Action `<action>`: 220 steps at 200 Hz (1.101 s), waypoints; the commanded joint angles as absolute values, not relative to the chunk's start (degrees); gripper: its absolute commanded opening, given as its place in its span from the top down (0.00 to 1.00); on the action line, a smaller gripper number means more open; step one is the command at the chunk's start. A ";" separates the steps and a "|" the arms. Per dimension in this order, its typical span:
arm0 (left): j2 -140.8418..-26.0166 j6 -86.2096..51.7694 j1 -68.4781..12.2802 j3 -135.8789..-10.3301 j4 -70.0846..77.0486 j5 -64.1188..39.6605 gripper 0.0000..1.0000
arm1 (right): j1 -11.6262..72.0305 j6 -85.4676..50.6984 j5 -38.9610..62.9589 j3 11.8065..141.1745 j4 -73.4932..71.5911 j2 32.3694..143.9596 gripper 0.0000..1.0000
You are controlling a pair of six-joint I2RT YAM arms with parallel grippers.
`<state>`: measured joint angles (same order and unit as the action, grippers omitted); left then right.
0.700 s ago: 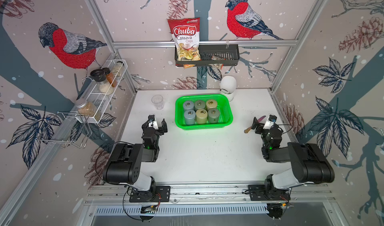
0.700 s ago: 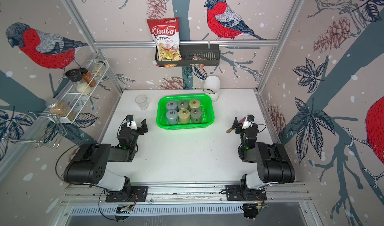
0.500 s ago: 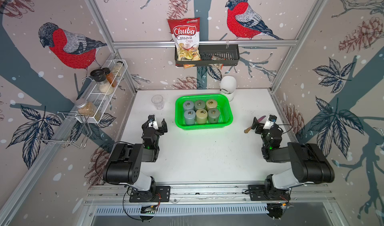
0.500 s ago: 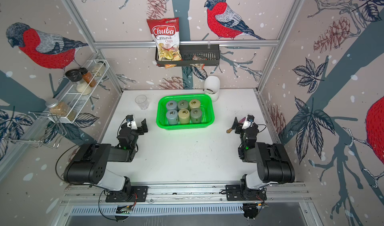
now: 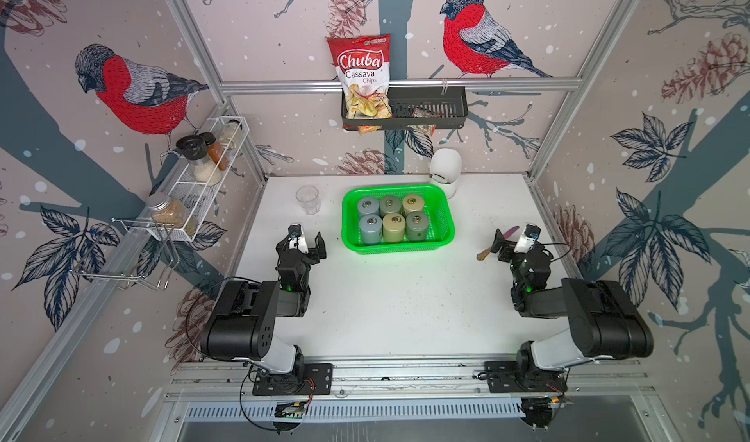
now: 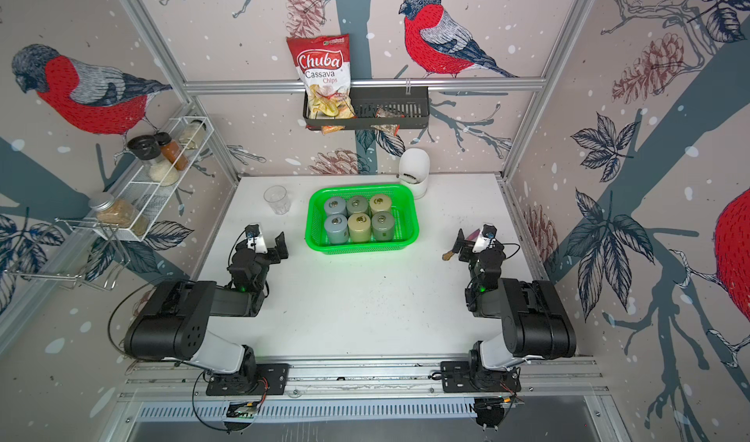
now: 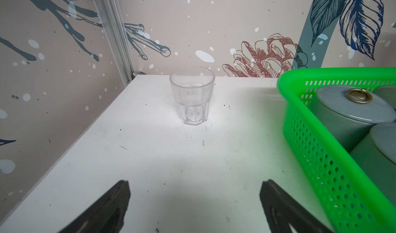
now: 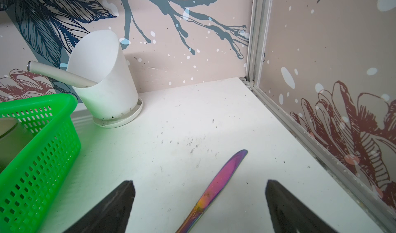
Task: Take the tea canister out of the basket
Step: Pick up the tea canister from the basket.
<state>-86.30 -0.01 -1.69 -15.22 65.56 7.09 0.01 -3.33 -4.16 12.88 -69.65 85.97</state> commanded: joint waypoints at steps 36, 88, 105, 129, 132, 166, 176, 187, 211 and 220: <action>-65.75 -3.93 -3.99 -23.80 40.66 9.95 0.02 | 8.43 0.48 -12.81 24.03 -47.10 74.20 0.00; -57.47 -7.07 -9.95 -32.26 21.96 9.44 0.02 | 20.35 -2.87 -9.03 51.42 -10.33 75.37 0.00; -55.82 -9.15 -10.85 -33.20 18.67 7.55 0.02 | 25.34 -1.85 -7.37 59.24 -1.40 78.00 0.00; -53.69 -10.02 -11.58 -33.20 15.97 5.96 0.02 | 30.12 -1.12 -5.65 69.14 11.73 82.99 0.00; -53.52 -10.09 -11.60 -33.18 15.80 5.89 0.02 | 30.54 -0.92 -5.29 70.23 13.39 83.70 0.00; -53.29 -11.43 -11.86 -33.16 14.60 3.95 0.02 | 32.73 1.06 -1.73 79.35 25.66 91.71 0.00; -53.76 -11.78 -12.02 -33.33 14.56 3.39 0.02 | 32.95 1.38 -1.89 82.23 28.56 94.92 0.00; -54.39 -11.86 -12.27 -33.61 14.18 3.17 0.02 | 33.13 1.11 -1.98 85.85 32.03 98.71 0.00; -55.02 -11.88 -12.64 -33.77 13.45 3.00 0.02 | 33.74 1.79 -2.14 91.59 36.38 105.91 0.00; -55.10 -11.91 -12.67 -33.57 13.35 2.91 0.02 | 34.08 2.18 -2.37 92.80 36.65 107.66 0.00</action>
